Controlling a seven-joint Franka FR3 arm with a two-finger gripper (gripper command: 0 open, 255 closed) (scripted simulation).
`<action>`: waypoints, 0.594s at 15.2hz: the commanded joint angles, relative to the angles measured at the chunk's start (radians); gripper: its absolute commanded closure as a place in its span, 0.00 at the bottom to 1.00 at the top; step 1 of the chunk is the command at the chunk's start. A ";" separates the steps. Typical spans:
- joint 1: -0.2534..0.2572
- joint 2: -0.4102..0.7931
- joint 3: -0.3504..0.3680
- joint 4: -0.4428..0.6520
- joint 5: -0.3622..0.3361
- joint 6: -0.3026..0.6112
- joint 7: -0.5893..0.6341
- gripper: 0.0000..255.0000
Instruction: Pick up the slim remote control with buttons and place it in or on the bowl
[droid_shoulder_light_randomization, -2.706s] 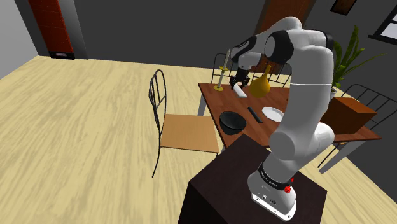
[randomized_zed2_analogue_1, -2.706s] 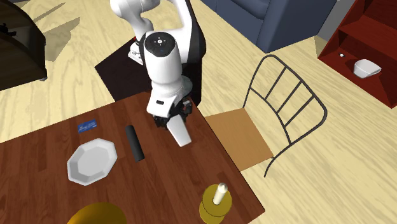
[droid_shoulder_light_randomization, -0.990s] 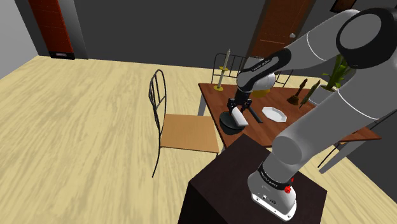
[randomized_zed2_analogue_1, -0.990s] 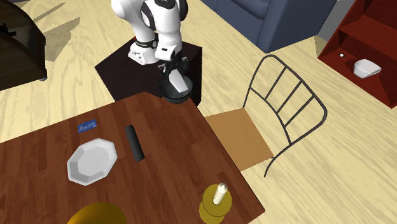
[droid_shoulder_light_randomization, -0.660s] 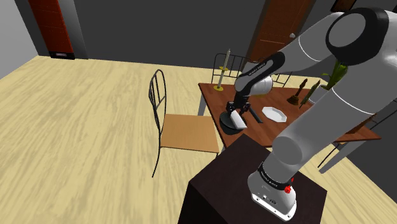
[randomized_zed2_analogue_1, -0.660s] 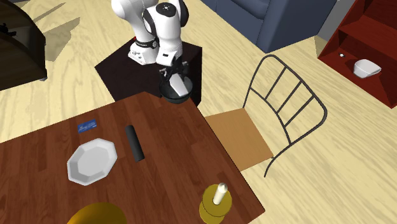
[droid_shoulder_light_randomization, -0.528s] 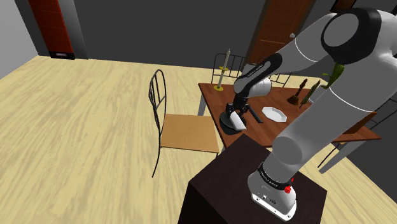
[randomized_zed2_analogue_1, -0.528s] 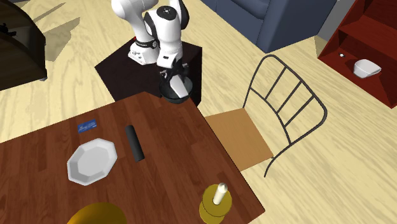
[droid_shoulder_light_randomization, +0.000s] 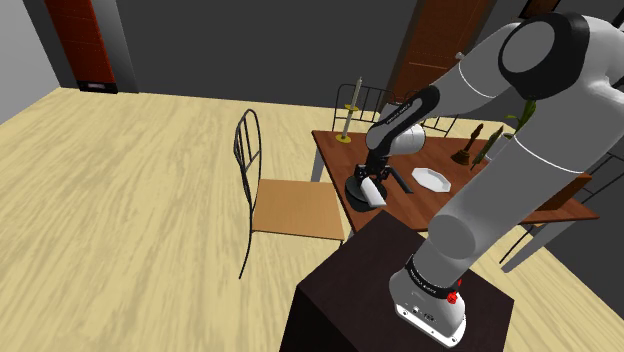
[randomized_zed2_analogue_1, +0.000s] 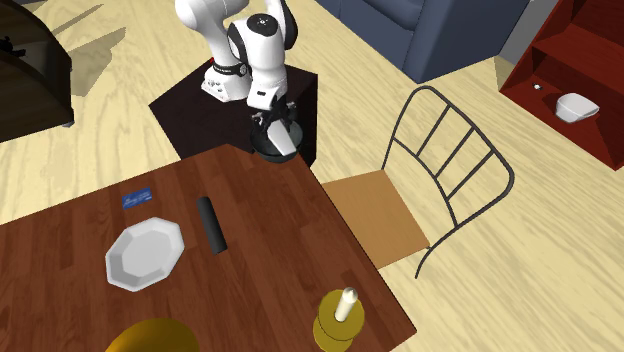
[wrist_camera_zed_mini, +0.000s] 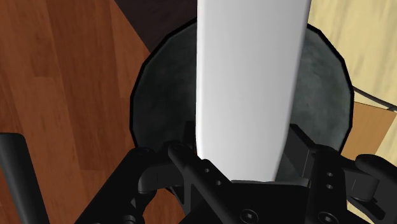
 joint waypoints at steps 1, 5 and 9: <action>0.000 0.000 0.000 0.000 0.000 0.000 0.000 0.00; 0.000 0.000 0.000 0.000 0.000 0.000 0.000 0.00; -0.014 -0.117 0.010 0.019 -0.049 -0.132 0.036 0.00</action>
